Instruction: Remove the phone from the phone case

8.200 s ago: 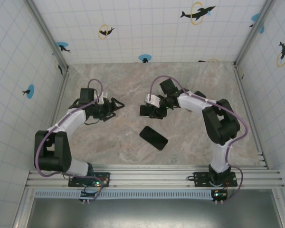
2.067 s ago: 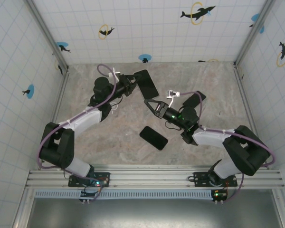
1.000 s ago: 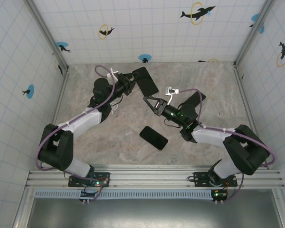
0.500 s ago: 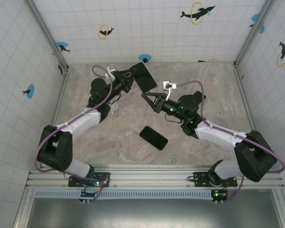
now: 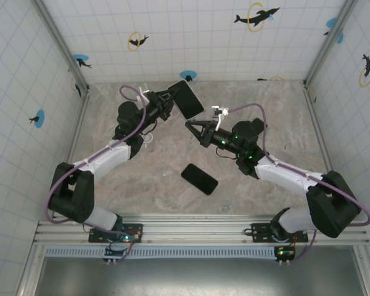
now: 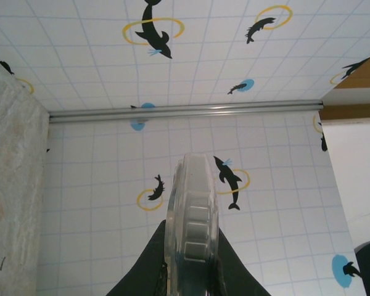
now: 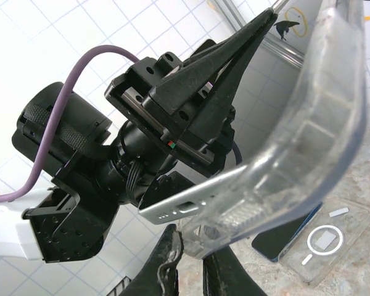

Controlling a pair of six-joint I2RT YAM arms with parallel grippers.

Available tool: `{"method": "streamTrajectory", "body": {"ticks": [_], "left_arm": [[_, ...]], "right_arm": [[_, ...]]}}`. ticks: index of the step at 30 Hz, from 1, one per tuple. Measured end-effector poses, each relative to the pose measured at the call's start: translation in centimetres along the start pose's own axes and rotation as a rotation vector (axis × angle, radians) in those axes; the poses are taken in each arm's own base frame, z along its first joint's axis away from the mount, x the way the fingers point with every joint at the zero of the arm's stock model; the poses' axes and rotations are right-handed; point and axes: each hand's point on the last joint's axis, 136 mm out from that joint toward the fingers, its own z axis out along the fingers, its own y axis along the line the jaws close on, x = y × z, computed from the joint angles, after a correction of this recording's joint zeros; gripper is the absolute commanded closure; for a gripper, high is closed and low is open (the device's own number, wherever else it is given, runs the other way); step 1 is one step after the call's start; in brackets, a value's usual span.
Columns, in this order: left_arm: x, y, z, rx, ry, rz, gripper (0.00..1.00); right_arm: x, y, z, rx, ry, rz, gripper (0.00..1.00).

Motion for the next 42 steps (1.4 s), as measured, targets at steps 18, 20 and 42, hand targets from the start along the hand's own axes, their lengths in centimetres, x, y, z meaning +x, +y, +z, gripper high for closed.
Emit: {"method": "streamTrajectory", "body": {"ticks": [18, 20, 42], "left_arm": [[3.1, -2.3, -2.0, 0.072, 0.318, 0.481, 1.00], [3.9, -2.3, -2.3, 0.092, 0.368, 0.529, 1.00], [6.8, -2.5, -3.7, 0.175, 0.562, 0.691, 1.00]], "right_arm": [[1.6, -2.8, -5.4, -0.008, 0.239, -0.153, 0.46], [2.6, -2.7, -5.8, -0.033, 0.295, -0.161, 0.46], [5.1, 1.3, -3.7, -0.347, 0.472, -0.296, 0.72]]}}
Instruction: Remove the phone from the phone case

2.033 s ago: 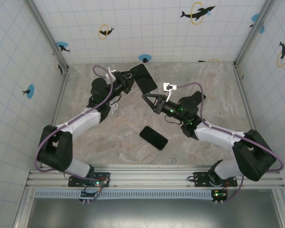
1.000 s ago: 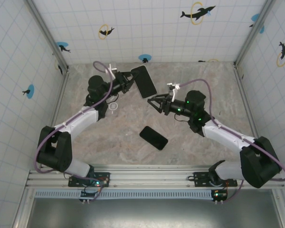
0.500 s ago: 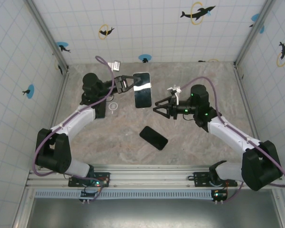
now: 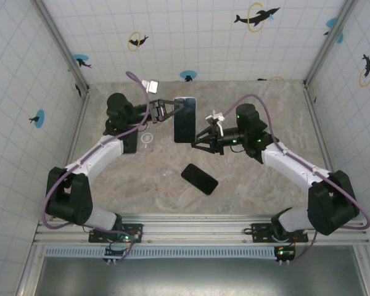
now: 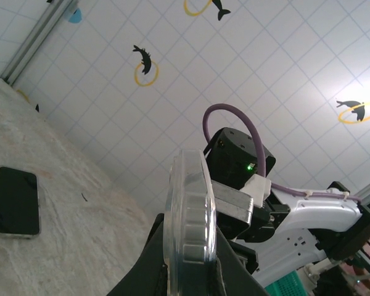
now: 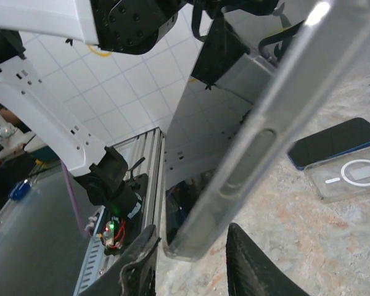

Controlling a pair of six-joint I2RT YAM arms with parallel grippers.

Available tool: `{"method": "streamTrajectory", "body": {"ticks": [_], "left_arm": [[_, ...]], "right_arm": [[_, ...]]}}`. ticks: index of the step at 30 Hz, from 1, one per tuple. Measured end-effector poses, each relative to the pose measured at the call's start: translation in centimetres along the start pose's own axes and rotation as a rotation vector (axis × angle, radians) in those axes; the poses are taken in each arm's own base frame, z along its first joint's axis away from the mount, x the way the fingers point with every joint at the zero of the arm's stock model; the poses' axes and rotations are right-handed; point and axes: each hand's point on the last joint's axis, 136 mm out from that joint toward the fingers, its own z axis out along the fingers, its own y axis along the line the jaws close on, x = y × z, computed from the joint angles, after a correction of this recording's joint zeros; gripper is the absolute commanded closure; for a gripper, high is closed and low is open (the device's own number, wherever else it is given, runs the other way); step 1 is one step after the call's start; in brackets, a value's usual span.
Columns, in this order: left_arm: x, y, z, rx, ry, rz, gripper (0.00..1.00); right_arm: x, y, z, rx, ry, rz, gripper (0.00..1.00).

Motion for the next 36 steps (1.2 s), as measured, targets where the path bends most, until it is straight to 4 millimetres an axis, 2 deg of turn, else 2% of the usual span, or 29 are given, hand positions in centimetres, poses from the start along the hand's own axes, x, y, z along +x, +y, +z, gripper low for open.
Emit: {"method": "streamTrajectory", "body": {"ticks": [6, 13, 23, 33, 36], "left_arm": [[0.2, 0.1, 0.0, -0.001, 0.007, -0.002, 1.00], [0.3, -0.2, 0.0, 0.009, 0.015, 0.018, 1.00], [-0.6, -1.2, -0.4, 0.041, -0.015, 0.013, 1.00], [-1.3, -1.0, -0.5, 0.052, -0.042, -0.014, 1.00], [-1.0, -1.4, -0.2, 0.068, -0.031, -0.055, 1.00]], "right_arm": [[0.6, 0.0, 0.2, -0.020, 0.015, 0.015, 0.85], [0.7, -0.2, 0.3, -0.016, 0.040, 0.021, 0.92], [-0.1, -0.8, 0.8, 0.052, 0.062, -0.066, 0.93], [-0.4, -2.0, 1.5, 0.164, 0.093, -0.196, 0.94], [-0.2, -3.6, 1.2, 0.249, 0.108, -0.213, 0.94]]}}
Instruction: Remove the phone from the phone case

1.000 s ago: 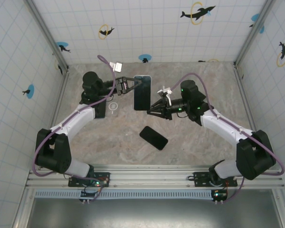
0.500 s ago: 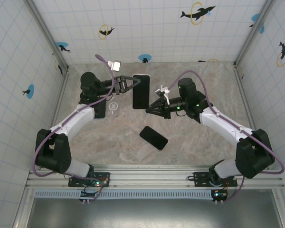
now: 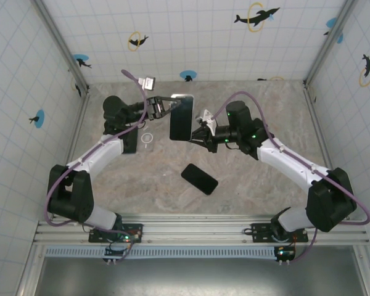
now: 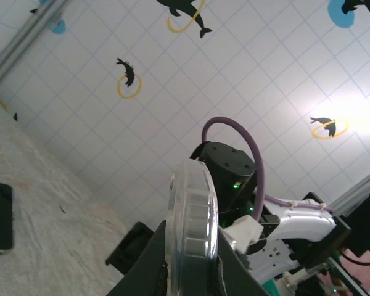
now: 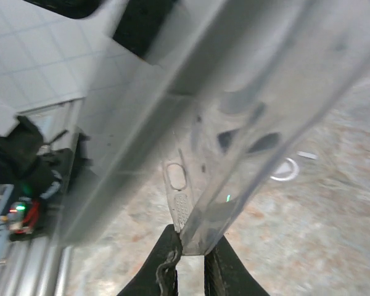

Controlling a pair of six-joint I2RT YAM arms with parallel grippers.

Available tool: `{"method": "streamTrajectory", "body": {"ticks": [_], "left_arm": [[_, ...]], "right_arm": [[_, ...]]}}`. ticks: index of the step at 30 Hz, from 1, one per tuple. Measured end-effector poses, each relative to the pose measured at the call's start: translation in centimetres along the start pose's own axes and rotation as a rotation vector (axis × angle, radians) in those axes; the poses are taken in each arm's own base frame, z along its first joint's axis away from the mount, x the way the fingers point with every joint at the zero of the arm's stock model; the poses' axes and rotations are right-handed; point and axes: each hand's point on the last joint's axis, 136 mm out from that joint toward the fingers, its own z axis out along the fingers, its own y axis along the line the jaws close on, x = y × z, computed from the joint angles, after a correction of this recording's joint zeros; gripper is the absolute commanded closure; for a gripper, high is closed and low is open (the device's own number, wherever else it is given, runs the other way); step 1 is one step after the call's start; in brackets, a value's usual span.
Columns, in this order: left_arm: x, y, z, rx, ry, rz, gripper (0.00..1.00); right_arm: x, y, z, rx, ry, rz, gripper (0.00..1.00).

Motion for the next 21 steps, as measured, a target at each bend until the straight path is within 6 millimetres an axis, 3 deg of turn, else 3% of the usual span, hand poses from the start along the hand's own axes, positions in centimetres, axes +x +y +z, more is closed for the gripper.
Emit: {"method": "streamTrajectory", "body": {"ticks": [7, 14, 21], "left_arm": [[-0.2, 0.0, 0.1, -0.001, -0.011, -0.012, 1.00], [-0.6, 0.9, 0.1, -0.033, -0.042, -0.027, 1.00], [0.6, 1.7, 0.8, -0.042, -0.005, -0.083, 1.00]], "right_arm": [[-0.1, -0.5, 0.0, 0.031, -0.002, 0.010, 0.91], [-0.1, -0.2, -0.8, -0.004, -0.092, 0.119, 0.76], [-2.9, -0.6, -1.9, -0.033, -0.207, 0.167, 0.69]]}}
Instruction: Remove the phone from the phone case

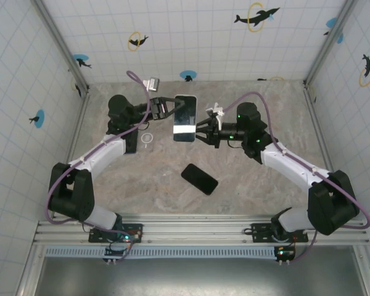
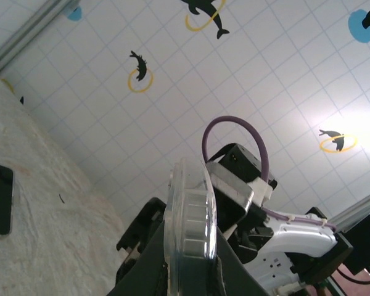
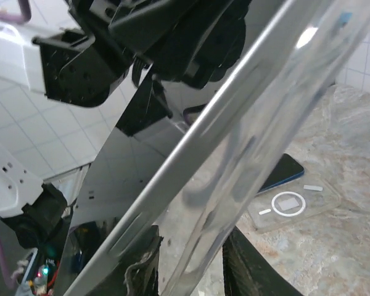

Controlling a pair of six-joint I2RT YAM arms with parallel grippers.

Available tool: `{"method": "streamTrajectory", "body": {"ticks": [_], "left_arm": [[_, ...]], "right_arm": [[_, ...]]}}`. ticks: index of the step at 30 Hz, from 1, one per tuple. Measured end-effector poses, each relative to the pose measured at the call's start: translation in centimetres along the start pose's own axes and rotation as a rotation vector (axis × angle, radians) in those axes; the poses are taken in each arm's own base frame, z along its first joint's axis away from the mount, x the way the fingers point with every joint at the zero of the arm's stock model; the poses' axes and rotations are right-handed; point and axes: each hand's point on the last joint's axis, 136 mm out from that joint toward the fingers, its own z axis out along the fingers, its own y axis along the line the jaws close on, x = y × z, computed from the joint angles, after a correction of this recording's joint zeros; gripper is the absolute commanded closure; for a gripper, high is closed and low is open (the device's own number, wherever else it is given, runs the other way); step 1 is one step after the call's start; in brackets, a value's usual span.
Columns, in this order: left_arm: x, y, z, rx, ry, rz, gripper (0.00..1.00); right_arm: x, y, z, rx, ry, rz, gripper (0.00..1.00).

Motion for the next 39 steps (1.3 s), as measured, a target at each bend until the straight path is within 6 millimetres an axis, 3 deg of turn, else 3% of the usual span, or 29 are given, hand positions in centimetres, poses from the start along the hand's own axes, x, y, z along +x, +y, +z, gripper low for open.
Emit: {"method": "streamTrajectory", "body": {"ticks": [8, 16, 20, 24, 27, 29, 33, 39], "left_arm": [[-0.6, 0.6, 0.1, -0.028, -0.036, -0.040, 1.00], [-1.8, 3.1, -0.4, -0.087, -0.230, -0.252, 1.00], [-2.0, 4.0, -0.3, -0.109, -0.298, -0.317, 1.00], [-2.1, 4.7, -0.5, -0.128, -0.338, -0.349, 1.00], [-2.2, 5.1, -0.7, -0.137, -0.355, -0.359, 0.99], [-2.3, 5.1, -0.7, -0.138, -0.360, -0.358, 0.95], [-2.3, 5.2, -0.7, -0.140, -0.365, -0.361, 0.75], [-2.5, 6.1, -1.0, -0.171, -0.390, -0.397, 0.34]], "right_arm": [[-0.8, -0.6, 0.1, -0.026, -0.063, 0.141, 0.60], [-1.0, -1.6, 0.3, 0.006, -0.205, 0.468, 0.58], [-0.5, -1.6, 0.8, 0.019, -0.263, 0.623, 0.64], [-0.9, -1.6, 0.6, 0.017, -0.337, 0.720, 0.81], [-1.3, -1.6, 0.3, 0.011, -0.382, 0.764, 0.89], [-1.6, -1.7, 0.2, 0.008, -0.407, 0.790, 0.92], [-1.7, -1.8, 0.2, 0.003, -0.438, 0.830, 0.96], [-1.1, -2.6, 0.0, 0.036, -0.478, 0.887, 0.99]]}}
